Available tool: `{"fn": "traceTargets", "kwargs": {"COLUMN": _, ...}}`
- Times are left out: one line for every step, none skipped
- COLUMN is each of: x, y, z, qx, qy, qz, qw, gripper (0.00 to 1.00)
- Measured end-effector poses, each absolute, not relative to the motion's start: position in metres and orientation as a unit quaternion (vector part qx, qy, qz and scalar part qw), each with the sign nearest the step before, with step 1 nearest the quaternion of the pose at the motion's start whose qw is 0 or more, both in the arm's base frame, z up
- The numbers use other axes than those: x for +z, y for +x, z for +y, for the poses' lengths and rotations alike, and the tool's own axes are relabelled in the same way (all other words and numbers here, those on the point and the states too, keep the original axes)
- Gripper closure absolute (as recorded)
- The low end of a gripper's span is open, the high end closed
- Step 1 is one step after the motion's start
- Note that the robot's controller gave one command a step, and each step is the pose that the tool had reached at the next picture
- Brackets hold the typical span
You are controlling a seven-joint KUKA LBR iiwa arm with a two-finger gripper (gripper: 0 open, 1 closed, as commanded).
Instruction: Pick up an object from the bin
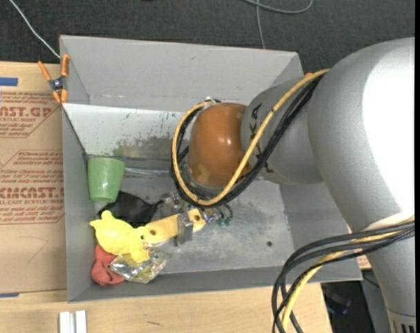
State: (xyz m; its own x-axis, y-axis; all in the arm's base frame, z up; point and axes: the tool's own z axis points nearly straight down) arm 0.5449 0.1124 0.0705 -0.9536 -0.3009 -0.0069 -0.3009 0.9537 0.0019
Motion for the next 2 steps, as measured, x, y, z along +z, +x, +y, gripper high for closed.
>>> {"fn": "traceTargets", "kwargs": {"x": 0.07, "y": 0.524, "z": 0.139, "qx": -0.001, "qy": -0.192, "qz": 0.981, "qw": 0.001, "gripper": 1.0}}
{"fn": "traceTargets", "kwargs": {"x": 0.071, "y": 0.589, "z": 0.08, "qx": 0.001, "qy": -0.164, "qz": 0.986, "qw": 0.004, "gripper": 1.0}}
